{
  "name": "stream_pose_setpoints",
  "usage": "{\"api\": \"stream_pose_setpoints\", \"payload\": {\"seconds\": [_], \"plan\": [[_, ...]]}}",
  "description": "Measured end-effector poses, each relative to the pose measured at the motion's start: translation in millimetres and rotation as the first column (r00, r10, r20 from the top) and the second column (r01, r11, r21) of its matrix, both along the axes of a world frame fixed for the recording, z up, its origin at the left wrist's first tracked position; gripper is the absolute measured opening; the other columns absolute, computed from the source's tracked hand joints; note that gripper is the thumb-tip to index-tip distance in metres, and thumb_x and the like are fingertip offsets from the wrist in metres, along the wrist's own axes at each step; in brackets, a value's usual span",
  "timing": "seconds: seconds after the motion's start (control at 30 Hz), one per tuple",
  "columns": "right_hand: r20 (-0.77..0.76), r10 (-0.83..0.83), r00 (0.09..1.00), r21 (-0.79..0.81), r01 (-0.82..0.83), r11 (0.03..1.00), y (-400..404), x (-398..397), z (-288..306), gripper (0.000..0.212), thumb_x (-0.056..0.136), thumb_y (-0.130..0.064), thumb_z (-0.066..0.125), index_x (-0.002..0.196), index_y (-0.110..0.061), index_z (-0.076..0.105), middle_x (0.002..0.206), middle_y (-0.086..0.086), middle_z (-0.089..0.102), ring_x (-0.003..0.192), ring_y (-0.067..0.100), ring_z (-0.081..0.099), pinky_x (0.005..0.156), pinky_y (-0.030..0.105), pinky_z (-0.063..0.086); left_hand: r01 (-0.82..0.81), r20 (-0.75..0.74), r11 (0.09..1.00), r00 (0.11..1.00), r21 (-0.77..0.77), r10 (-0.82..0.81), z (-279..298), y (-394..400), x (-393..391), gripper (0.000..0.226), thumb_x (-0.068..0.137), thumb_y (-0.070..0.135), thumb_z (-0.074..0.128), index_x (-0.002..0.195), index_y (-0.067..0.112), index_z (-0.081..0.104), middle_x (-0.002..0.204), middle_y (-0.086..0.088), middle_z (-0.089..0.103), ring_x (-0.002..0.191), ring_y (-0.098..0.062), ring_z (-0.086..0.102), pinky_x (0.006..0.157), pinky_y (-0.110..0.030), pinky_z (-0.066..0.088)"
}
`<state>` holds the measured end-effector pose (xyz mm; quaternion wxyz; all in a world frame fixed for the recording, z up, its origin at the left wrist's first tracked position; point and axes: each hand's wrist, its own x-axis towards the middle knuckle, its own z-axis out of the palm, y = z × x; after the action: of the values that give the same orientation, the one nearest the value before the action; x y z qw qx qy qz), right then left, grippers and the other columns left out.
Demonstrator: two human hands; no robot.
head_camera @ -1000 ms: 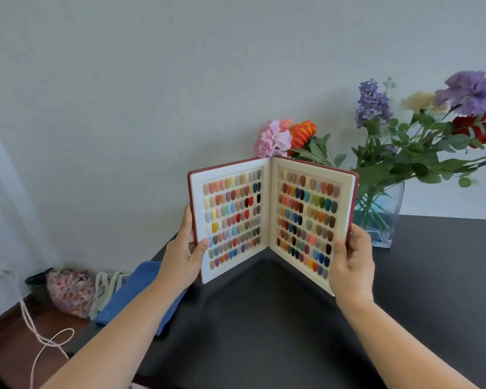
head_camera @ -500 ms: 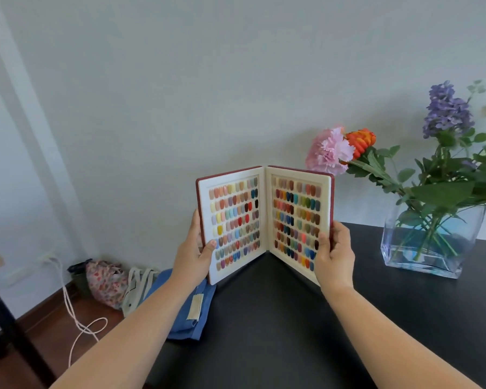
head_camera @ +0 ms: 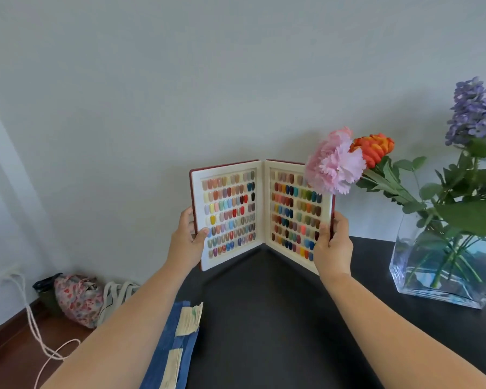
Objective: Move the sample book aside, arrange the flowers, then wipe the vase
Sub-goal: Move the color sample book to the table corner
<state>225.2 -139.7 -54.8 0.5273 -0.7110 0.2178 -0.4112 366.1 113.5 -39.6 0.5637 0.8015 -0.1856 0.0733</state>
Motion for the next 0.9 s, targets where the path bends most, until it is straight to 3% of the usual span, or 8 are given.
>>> {"api": "stream_pose_setpoints", "payload": {"seconds": [0.27,0.57,0.8,0.9], "plan": [[-0.032,-0.050,0.998,0.006,0.051,0.999,-25.7,33.3,-16.7,0.032,0.102,-0.022,0.041,0.126,-0.041,0.032,0.106,-0.018,0.055,0.093,0.008,0.059,0.080,0.032,0.053,-0.006,0.004,1.000,1.000,0.005,0.006,-12.8,-25.7,42.0,0.053,0.095,0.019,0.063,0.132,0.042,0.033,0.140,0.006,0.056,0.118,-0.017,0.060,0.087,-0.044,0.056],[-0.109,-0.115,0.987,-0.066,0.109,0.992,-47.8,51.2,-22.0,0.030,0.102,-0.021,0.038,0.127,-0.036,0.030,0.111,-0.011,0.054,0.095,0.012,0.059,0.079,0.034,0.053,0.015,-0.009,0.999,1.000,0.032,-0.014,-21.5,-43.9,74.2,0.055,0.094,0.024,0.063,0.131,0.048,0.029,0.139,0.006,0.056,0.118,-0.020,0.062,0.083,-0.042,0.058],[-0.201,-0.165,0.966,-0.147,0.137,0.980,-60.0,56.7,-21.8,0.031,0.102,-0.024,0.040,0.129,-0.032,0.028,0.118,-0.001,0.060,0.094,0.022,0.066,0.073,0.035,0.056,0.076,-0.010,0.994,0.997,0.083,-0.075,-18.5,-56.2,84.6,0.059,0.097,0.020,0.059,0.135,0.046,0.023,0.146,0.004,0.050,0.125,-0.025,0.057,0.093,-0.052,0.054],[-0.226,-0.172,0.959,-0.171,0.134,0.976,-67.9,57.2,-21.8,0.032,0.101,-0.025,0.040,0.130,-0.030,0.027,0.116,0.001,0.062,0.083,0.018,0.063,0.067,0.032,0.055,0.093,-0.004,0.990,0.996,0.102,-0.093,-19.1,-59.0,85.2,0.061,0.098,0.018,0.057,0.137,0.047,0.020,0.148,0.003,0.049,0.128,-0.026,0.055,0.096,-0.055,0.051]]}}
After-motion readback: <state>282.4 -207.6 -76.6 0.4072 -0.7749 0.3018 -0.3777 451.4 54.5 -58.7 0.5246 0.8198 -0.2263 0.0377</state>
